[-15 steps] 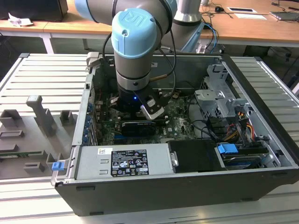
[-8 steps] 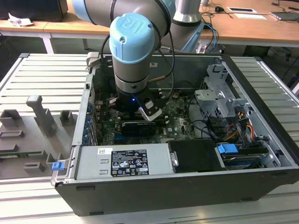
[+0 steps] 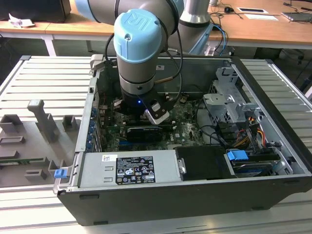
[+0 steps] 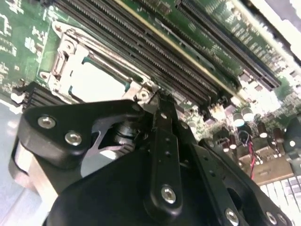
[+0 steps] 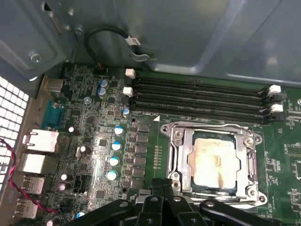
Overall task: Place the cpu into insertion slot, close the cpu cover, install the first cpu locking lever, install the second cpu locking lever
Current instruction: 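Install the second cpu locking lever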
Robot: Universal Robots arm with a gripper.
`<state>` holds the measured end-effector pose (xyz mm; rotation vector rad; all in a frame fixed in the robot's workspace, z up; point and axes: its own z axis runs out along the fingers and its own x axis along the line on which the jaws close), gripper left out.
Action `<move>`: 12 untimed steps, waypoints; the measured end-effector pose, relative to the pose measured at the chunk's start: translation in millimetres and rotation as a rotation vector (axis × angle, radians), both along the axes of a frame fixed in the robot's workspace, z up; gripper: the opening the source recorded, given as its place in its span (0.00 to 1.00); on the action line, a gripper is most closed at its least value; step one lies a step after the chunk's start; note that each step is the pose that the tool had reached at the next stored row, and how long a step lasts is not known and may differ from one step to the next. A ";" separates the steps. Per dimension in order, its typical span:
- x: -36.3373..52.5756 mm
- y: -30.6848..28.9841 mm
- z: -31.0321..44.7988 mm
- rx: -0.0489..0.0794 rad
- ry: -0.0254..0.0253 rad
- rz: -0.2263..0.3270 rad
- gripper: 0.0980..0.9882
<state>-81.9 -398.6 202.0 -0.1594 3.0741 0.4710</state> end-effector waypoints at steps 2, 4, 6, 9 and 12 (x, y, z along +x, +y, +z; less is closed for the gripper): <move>-0.1 0.0 0.8 0.000 0.0001 0.000 0.01; -0.1 0.0 1.5 0.000 0.0001 0.000 0.01; -0.1 -0.1 2.8 0.000 0.0002 0.000 0.01; -0.1 0.0 6.6 0.000 0.0001 0.000 0.01; -0.1 0.0 9.5 0.000 0.0001 0.000 0.01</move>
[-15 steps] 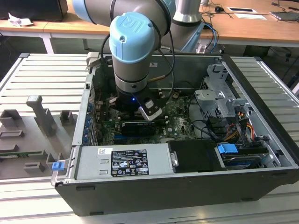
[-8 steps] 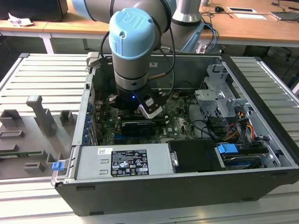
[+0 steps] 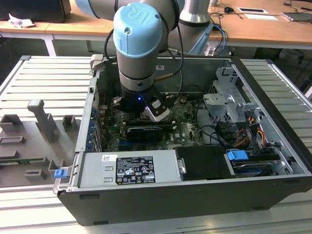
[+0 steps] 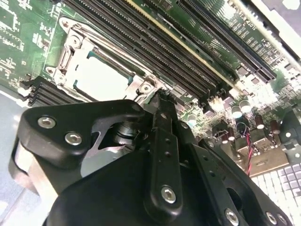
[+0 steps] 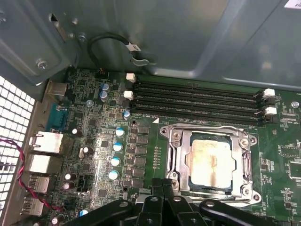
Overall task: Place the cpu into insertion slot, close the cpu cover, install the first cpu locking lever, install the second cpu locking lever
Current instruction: 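Install the second cpu locking lever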
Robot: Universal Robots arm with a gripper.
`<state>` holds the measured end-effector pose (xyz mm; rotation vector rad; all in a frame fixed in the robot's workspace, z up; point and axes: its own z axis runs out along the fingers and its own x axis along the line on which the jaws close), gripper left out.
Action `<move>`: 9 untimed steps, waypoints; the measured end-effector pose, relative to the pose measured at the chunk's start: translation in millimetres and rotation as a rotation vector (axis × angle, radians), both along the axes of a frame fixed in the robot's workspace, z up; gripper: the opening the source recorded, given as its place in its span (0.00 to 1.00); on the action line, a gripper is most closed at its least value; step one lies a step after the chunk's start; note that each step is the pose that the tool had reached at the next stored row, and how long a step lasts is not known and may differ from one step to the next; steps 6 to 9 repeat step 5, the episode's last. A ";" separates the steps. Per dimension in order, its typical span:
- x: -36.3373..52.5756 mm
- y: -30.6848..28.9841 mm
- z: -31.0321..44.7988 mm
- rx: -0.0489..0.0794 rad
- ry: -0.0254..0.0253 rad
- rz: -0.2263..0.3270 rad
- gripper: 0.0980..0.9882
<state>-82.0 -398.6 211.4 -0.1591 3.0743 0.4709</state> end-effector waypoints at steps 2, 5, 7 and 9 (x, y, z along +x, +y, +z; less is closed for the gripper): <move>0.0 0.0 0.8 0.000 0.0001 0.000 0.01; 0.0 0.0 2.6 0.000 0.0001 0.000 0.01; 0.0 0.0 2.6 0.000 0.0001 0.000 0.01; 0.0 0.0 2.6 0.000 0.0001 0.000 0.01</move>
